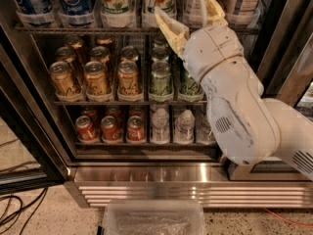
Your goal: Pick blue plastic bottle from top shelf of fridge
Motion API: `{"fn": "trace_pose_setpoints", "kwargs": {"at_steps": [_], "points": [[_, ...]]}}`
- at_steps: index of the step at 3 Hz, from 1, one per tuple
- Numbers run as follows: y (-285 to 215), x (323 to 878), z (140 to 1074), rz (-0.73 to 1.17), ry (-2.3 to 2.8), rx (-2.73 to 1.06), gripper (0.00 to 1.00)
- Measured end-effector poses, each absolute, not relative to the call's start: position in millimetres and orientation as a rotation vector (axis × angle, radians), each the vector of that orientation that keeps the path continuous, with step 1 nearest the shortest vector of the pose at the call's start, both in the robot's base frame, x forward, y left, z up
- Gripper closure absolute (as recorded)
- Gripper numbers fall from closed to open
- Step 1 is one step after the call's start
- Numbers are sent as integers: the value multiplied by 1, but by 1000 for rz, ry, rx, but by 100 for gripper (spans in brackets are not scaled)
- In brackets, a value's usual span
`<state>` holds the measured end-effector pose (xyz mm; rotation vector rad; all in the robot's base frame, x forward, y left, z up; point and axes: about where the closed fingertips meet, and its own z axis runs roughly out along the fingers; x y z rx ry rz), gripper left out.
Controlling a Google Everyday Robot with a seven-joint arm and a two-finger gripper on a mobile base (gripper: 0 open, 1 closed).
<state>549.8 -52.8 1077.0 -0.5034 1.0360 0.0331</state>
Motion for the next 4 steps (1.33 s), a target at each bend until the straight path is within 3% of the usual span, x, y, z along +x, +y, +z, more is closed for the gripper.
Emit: {"fn": "trace_pose_setpoints", "kwargs": {"at_steps": [4], "points": [[-53, 533, 1083, -48, 943, -501, 33]]}}
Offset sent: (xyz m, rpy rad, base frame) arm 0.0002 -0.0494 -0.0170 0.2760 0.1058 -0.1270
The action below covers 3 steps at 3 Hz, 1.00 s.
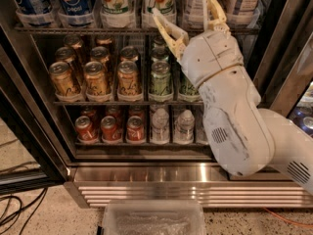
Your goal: Pick blue plastic bottle from top shelf of fridge
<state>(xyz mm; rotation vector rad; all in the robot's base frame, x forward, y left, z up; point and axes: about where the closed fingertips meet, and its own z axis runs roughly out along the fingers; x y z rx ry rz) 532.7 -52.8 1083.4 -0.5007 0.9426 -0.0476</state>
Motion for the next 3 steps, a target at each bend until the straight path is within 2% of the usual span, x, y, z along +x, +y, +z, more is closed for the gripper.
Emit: {"fn": "trace_pose_setpoints", "kwargs": {"at_steps": [1, 2, 3], "points": [[-56, 528, 1087, -65, 923, -492, 32], [-58, 524, 1084, -73, 929, -491, 22], [-61, 521, 1075, -80, 971, -513, 24]]}}
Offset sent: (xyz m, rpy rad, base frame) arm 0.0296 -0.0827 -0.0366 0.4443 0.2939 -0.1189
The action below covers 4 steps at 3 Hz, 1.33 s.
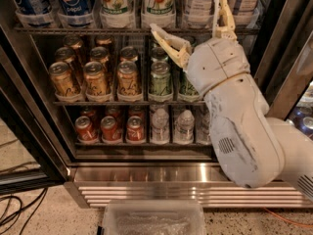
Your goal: Pick blue plastic bottle from top shelf of fridge
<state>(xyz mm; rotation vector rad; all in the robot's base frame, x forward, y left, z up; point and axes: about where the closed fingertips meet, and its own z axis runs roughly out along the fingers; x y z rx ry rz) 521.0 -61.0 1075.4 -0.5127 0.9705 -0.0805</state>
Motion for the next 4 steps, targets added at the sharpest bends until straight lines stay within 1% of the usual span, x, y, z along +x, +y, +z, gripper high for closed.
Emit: {"fn": "trace_pose_setpoints", "kwargs": {"at_steps": [1, 2, 3, 4], "points": [[-66, 521, 1065, -90, 1031, -538, 26], [-71, 525, 1061, -105, 1062, -556, 45], [-76, 530, 1064, -126, 1064, -567, 51], [-76, 535, 1074, -150, 1022, -566, 52]]}}
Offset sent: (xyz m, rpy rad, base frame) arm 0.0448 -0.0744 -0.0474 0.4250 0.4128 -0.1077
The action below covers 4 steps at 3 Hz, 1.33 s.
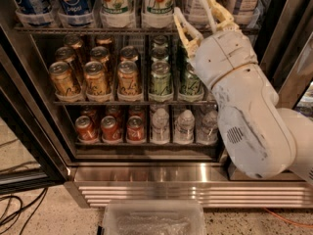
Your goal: Pick blue plastic bottle from top shelf of fridge
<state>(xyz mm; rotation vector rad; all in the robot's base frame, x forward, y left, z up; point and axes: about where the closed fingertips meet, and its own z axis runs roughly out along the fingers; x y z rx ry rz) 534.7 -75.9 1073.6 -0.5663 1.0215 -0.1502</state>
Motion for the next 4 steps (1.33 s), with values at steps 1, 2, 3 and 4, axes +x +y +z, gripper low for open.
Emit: {"fn": "trace_pose_setpoints", "kwargs": {"at_steps": [1, 2, 3, 4], "points": [[-72, 535, 1079, -169, 977, -564, 46], [-65, 532, 1081, -188, 936, -567, 46], [-58, 528, 1081, -210, 899, -570, 45], [-54, 524, 1083, -235, 859, -562, 45]]}}
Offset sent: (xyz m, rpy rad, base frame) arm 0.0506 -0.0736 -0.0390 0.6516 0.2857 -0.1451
